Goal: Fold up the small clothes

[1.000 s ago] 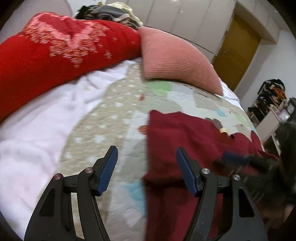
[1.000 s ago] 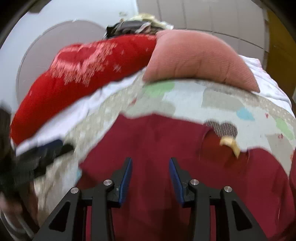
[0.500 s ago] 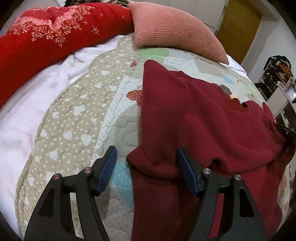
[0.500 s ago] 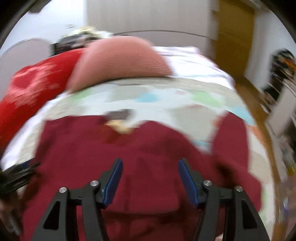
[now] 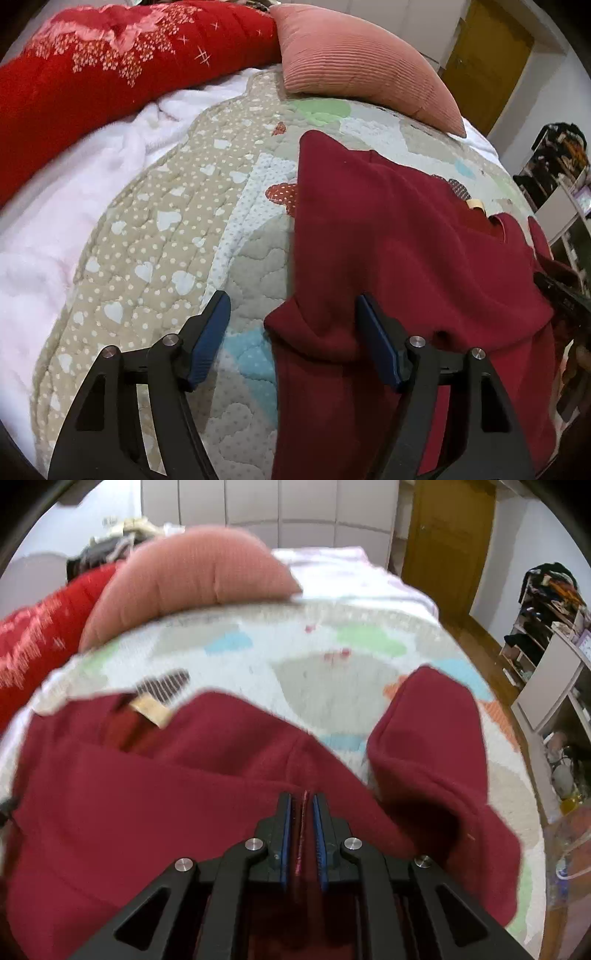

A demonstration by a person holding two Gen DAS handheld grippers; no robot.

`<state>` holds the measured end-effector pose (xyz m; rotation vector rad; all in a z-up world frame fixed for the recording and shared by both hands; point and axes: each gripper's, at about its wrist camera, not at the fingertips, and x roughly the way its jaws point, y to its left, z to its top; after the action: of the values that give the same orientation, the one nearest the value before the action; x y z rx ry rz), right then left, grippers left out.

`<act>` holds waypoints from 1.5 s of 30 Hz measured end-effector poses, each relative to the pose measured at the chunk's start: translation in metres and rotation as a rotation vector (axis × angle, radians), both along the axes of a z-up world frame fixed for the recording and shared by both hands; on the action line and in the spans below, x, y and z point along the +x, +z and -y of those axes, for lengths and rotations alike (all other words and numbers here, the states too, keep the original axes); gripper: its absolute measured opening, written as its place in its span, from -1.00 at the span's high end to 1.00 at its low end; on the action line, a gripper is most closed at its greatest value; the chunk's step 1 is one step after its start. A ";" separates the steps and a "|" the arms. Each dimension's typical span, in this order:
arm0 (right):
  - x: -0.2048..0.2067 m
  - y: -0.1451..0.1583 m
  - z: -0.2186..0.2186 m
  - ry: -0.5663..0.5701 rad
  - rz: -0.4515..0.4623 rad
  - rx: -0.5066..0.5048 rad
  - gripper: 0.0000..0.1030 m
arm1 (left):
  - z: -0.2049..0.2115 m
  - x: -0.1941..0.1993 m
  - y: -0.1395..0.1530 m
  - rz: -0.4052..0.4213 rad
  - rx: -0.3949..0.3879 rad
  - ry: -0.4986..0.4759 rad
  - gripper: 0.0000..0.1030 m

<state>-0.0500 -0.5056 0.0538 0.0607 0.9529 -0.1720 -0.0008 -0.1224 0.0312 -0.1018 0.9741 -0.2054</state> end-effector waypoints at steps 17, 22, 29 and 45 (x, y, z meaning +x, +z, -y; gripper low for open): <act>-0.052 0.063 0.077 -0.190 0.131 0.071 -0.19 | 0.000 -0.021 -0.007 0.044 -0.001 0.015 -0.54; 0.010 0.041 0.046 -0.081 -0.016 -0.134 -0.50 | -0.001 -0.021 -0.008 0.044 -0.005 0.016 -0.55; 0.061 -0.008 0.093 -0.168 -0.220 -0.068 -0.25 | 0.000 -0.020 -0.010 0.041 -0.010 0.017 -0.62; -0.022 0.142 0.045 0.143 0.243 0.300 0.78 | -0.033 -0.020 0.025 0.056 -0.156 0.043 -0.62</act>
<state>-0.0715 -0.5507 0.1958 0.2826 0.7304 0.1096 -0.0207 -0.0897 0.0558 -0.2580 0.8988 -0.2432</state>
